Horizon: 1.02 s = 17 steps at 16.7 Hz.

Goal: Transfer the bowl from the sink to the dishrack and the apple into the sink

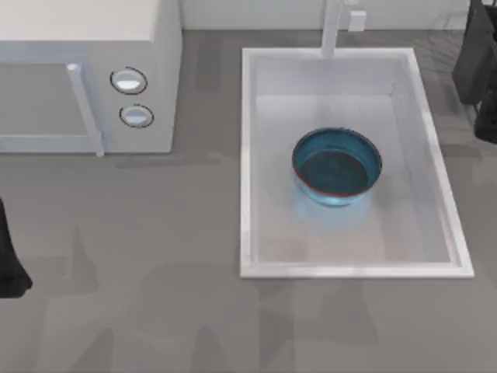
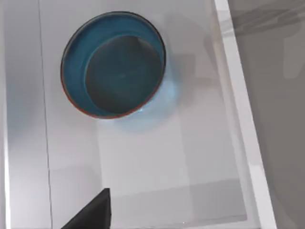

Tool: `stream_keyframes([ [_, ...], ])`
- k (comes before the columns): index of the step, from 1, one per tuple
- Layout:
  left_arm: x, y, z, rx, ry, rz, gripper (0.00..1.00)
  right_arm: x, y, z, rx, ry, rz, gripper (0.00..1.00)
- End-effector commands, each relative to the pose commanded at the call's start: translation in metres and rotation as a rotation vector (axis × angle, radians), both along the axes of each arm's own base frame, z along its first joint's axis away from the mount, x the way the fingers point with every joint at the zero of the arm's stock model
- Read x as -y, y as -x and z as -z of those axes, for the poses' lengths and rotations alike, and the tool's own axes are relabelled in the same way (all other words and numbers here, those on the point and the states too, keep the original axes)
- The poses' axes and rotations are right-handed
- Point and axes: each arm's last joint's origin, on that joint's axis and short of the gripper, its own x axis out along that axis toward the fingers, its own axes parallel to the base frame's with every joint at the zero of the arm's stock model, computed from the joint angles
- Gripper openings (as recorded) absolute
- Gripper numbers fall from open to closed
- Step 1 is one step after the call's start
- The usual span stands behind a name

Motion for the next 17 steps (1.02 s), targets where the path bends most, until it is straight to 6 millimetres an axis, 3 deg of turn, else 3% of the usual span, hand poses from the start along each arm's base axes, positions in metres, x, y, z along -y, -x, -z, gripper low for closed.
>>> stream_keyframes([
  [4, 0.0, 0.0, 0.0, 0.0, 0.0, 0.0, 1.0, -0.043, -0.073, 0.001, -0.226, 0.022, 0.014, 1.0],
  [9, 0.0, 0.0, 0.0, 0.0, 0.0, 0.0, 1.0, -0.105, -0.15, 0.038, -0.403, 0.092, -0.005, 1.0],
  [13, 0.0, 0.0, 0.0, 0.0, 0.0, 0.0, 1.0, -0.149, -0.187, 0.079, -0.467, 0.149, -0.047, 1.0],
  [17, 0.0, 0.0, 0.0, 0.0, 0.0, 0.0, 1.0, -0.182, -0.206, 0.113, -0.478, 0.191, -0.102, 1.0],
])
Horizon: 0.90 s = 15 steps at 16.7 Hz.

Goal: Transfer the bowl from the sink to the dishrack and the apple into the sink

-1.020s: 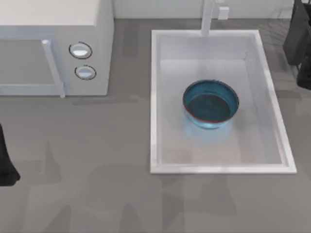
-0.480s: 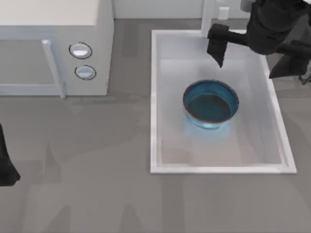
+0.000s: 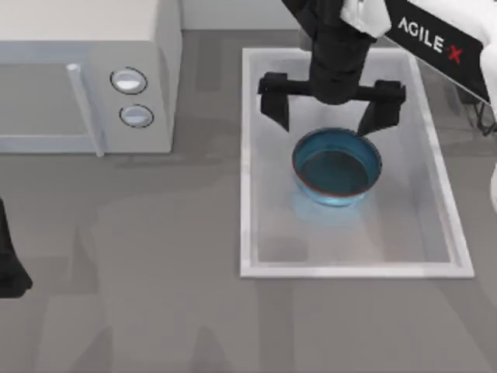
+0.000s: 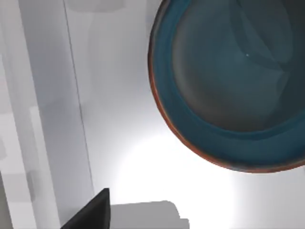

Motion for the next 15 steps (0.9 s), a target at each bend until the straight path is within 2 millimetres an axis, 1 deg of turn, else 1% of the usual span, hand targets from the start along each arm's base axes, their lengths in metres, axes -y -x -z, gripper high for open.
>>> stream_keyframes([
  [3, 0.0, 0.0, 0.0, 0.0, 0.0, 0.0, 1.0, -0.017, -0.008, 0.019, 0.01, 0.01, -0.047, 1.0],
  [6, 0.0, 0.0, 0.0, 0.0, 0.0, 0.0, 1.0, -0.027, -0.013, 0.03, 0.026, 0.015, -0.084, 1.0],
  [9, 0.0, 0.0, 0.0, 0.0, 0.0, 0.0, 1.0, -0.03, -0.015, 0.033, 0.035, 0.016, -0.098, 1.0],
  [15, 0.0, 0.0, 0.0, 0.0, 0.0, 0.0, 1.0, -0.027, -0.016, 0.034, 0.034, 0.016, -0.092, 1.0],
])
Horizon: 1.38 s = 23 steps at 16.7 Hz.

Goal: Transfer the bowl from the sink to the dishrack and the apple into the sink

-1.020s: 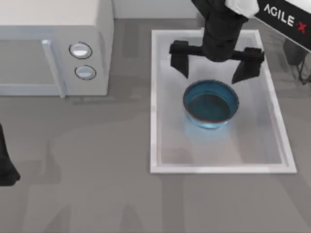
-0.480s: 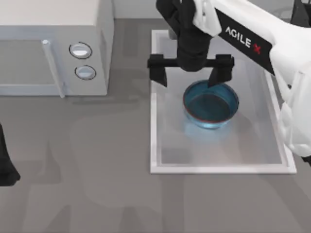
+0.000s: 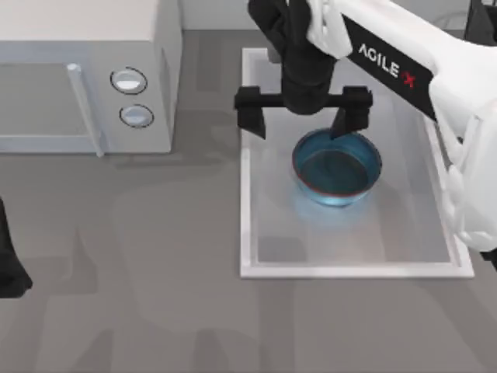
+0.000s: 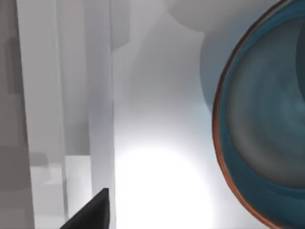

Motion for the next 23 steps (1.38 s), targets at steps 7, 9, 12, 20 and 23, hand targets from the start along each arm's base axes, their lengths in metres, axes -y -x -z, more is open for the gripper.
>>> stream_keyframes([
  [7, 0.0, 0.0, 0.0, 0.0, 0.0, 0.0, 1.0, -0.003, -0.017, 0.084, 0.003, -0.001, -0.006, 1.0],
  [9, 0.0, 0.0, 0.0, 0.0, 0.0, 0.0, 1.0, -0.002, -0.018, 0.097, 0.001, 0.0, -0.006, 1.0],
  [12, 0.0, 0.0, 0.0, 0.0, 0.0, 0.0, 1.0, -0.002, -0.018, 0.097, 0.001, 0.0, -0.006, 1.0],
  [20, 0.0, 0.0, 0.0, 0.0, 0.0, 0.0, 1.0, -0.002, -0.018, 0.097, 0.001, 0.0, -0.006, 0.4],
  [23, 0.0, 0.0, 0.0, 0.0, 0.0, 0.0, 1.0, -0.002, -0.018, 0.097, 0.001, 0.0, -0.006, 0.17],
])
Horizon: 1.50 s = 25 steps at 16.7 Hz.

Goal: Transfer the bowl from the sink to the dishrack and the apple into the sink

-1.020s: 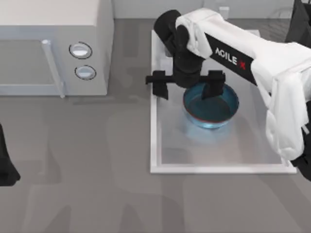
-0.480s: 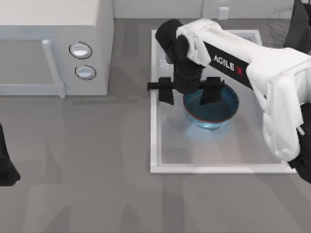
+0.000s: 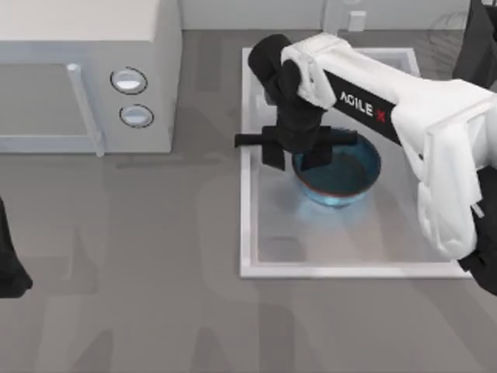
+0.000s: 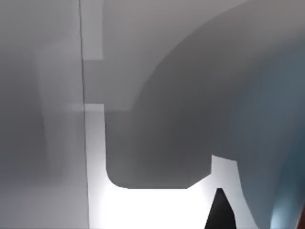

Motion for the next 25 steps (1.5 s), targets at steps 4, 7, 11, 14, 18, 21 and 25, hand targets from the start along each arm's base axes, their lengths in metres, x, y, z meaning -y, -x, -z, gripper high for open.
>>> stream_keyframes([
  [4, 0.0, 0.0, 0.0, 0.0, 0.0, 0.0, 1.0, 0.0, 0.0, 0.0, 0.0, 0.0, 0.0, 0.0],
  [7, 0.0, 0.0, 0.0, 0.0, 0.0, 0.0, 1.0, 0.0, 0.0, 0.0, 0.0, 0.0, 0.0, 0.0],
  [11, 0.0, 0.0, 0.0, 0.0, 0.0, 0.0, 1.0, 0.002, -0.001, -0.003, 0.004, -0.001, 0.003, 0.0],
  [14, 0.0, 0.0, 0.0, 0.0, 0.0, 0.0, 1.0, -0.006, 0.007, -0.015, 0.002, 0.0, -0.001, 0.0],
  [18, 0.0, 0.0, 0.0, 0.0, 0.0, 0.0, 1.0, -0.032, 0.047, -0.081, 0.001, -0.001, 0.0, 0.0],
  [21, 0.0, 0.0, 0.0, 0.0, 0.0, 0.0, 1.0, -0.047, 0.103, -0.153, 0.004, -0.005, 0.005, 0.0],
  [25, 0.0, 0.0, 0.0, 0.0, 0.0, 0.0, 1.0, -0.04, 0.196, -0.241, 0.008, -0.012, 0.006, 0.0],
])
